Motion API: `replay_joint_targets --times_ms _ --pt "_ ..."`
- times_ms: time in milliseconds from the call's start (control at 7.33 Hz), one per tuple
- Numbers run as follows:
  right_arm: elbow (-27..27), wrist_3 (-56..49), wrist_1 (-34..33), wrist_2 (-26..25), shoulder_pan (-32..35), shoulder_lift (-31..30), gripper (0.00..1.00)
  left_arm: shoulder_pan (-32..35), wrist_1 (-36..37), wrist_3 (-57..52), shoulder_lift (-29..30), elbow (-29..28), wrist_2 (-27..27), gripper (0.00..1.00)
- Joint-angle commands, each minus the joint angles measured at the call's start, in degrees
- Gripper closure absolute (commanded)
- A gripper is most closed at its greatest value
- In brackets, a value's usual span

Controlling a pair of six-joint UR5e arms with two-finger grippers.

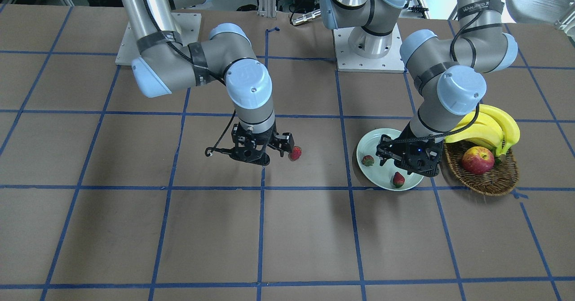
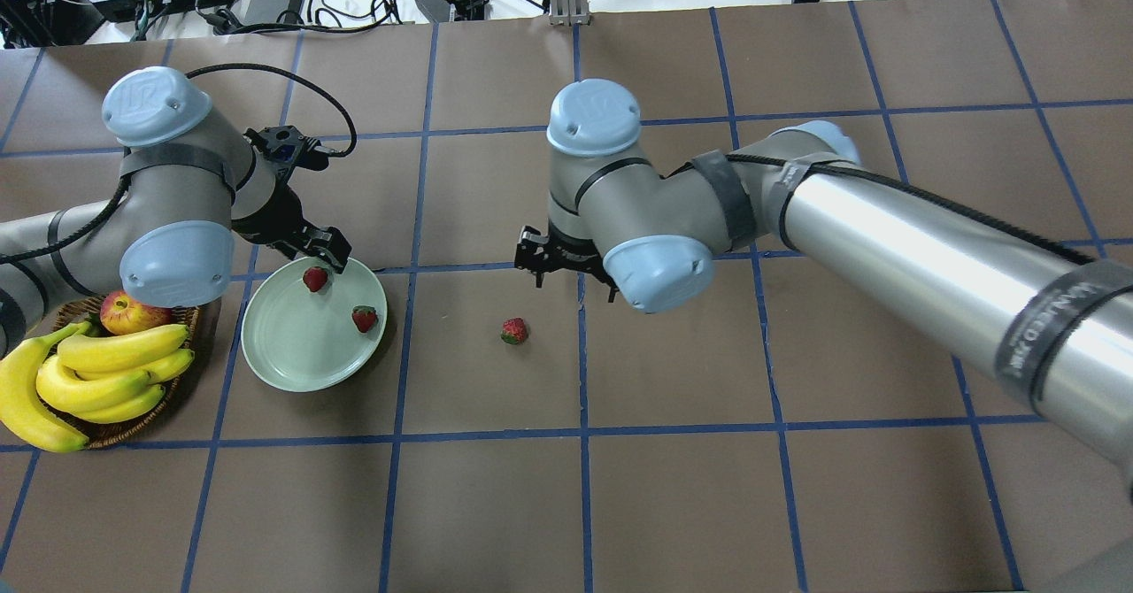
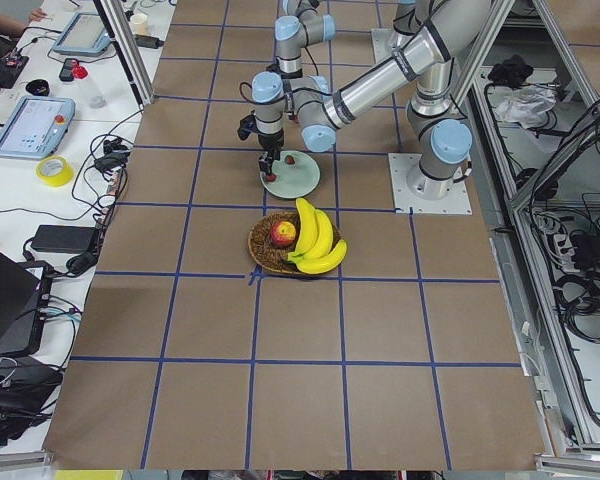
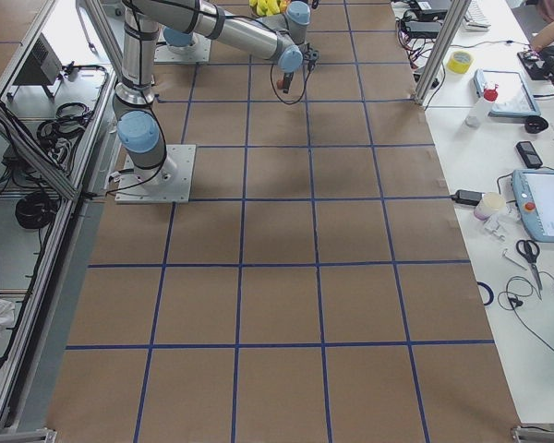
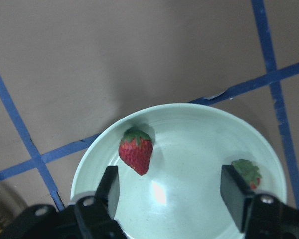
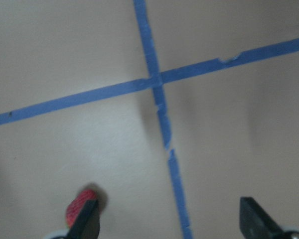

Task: Collect all strawberries into plate
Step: 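Lift the right gripper away while the left gripper reaches the last strawberry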

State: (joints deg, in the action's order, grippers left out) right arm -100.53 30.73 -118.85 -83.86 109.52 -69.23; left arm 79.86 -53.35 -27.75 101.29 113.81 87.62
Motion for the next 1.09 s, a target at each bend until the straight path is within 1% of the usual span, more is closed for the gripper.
replay_joint_targets --times_ms 0,136,273,409,545,682,818,955 --pt "-1.0 -18.8 9.0 -1.7 -11.2 -7.9 0.0 6.8 -0.7 11.9 -1.1 -0.3 -1.4 0.24" --pt "-1.0 -23.2 10.9 -3.4 -14.3 -9.8 0.0 11.7 -0.6 17.1 -0.8 -0.4 -1.1 0.24" --pt "-0.6 -23.3 11.4 -7.7 -14.5 -12.3 0.0 16.9 0.2 27.8 0.0 -0.9 -1.5 0.24" --pt "1.2 -22.9 16.4 -7.7 -14.5 -15.1 0.0 21.6 0.2 33.5 0.7 -1.4 -1.5 0.23" --pt "6.7 -22.7 22.9 -8.1 -14.5 -16.3 0.0 23.7 0.3 36.2 3.0 -1.3 -1.5 0.24" --pt "10.9 -23.2 25.9 -7.6 -14.5 -17.1 0.0 25.5 1.8 39.1 5.2 -1.2 -1.5 0.25" --pt "13.5 -23.3 25.9 -7.2 -14.5 -18.4 0.0 27.3 4.2 41.3 7.2 -1.1 -1.3 0.25" --pt "13.5 -23.3 25.8 -7.3 -14.5 -20.1 0.0 27.5 4.3 42.2 9.0 -0.9 -1.3 0.25"
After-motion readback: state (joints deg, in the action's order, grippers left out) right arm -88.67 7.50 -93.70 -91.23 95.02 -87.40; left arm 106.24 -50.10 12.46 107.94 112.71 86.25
